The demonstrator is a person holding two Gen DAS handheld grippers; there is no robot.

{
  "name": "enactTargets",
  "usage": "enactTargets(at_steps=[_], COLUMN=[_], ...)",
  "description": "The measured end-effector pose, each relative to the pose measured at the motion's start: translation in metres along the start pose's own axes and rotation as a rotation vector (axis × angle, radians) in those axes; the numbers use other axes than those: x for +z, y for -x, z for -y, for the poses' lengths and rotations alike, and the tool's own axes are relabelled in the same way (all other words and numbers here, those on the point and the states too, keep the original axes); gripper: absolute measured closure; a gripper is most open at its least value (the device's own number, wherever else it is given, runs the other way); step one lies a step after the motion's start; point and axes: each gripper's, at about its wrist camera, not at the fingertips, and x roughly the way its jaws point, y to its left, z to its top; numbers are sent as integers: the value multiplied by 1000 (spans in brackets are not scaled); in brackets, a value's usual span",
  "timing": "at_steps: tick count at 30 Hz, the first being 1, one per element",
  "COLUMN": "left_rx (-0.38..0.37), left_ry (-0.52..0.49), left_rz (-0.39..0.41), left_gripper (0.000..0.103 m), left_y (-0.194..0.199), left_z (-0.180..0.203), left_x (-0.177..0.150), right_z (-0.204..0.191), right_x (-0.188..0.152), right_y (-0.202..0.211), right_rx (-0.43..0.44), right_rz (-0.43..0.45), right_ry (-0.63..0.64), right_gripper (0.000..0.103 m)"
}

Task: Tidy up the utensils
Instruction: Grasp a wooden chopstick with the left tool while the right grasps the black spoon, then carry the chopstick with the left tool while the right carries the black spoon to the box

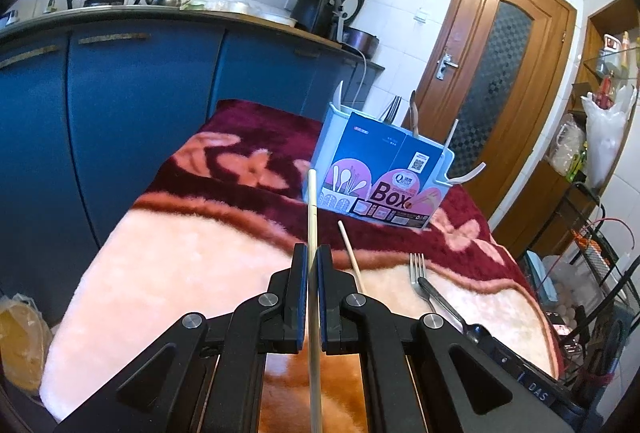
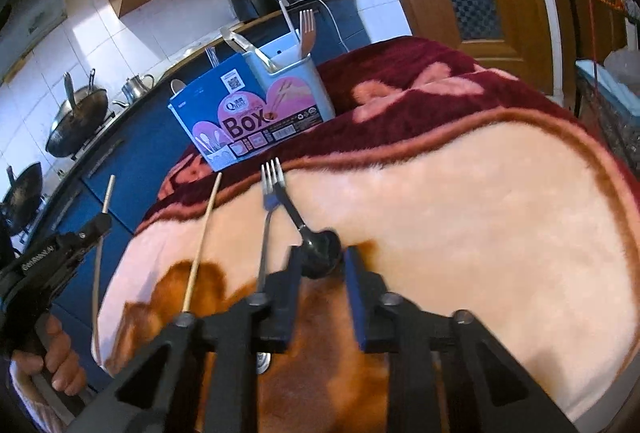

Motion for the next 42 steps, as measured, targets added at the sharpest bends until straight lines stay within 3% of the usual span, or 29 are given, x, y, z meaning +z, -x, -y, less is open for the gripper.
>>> enactTargets(at_steps=[6,18,23,31,42], left_rx=[-8,-72,-134,-179,-174], left_ry=[1,-26,-23,-22,-44], left_rz=[9,82,70,121,240], left_gripper=[99,99,99,99,99], left_y=[2,9,2,-7,-26], left_z=[0,12,18,26,38], left_x=[1,5,14,47,96], right_z=[2,-4,-6,-19,-39], right_x=[2,29,48,74,107], right_y=[1,30,43,55,40], right_rx=[-20,-96,-107,-125,-191], right_rz=[15,182,244,315,329], right_ry=[10,115,145,247,400], right_gripper=[97,97,97,97,97])
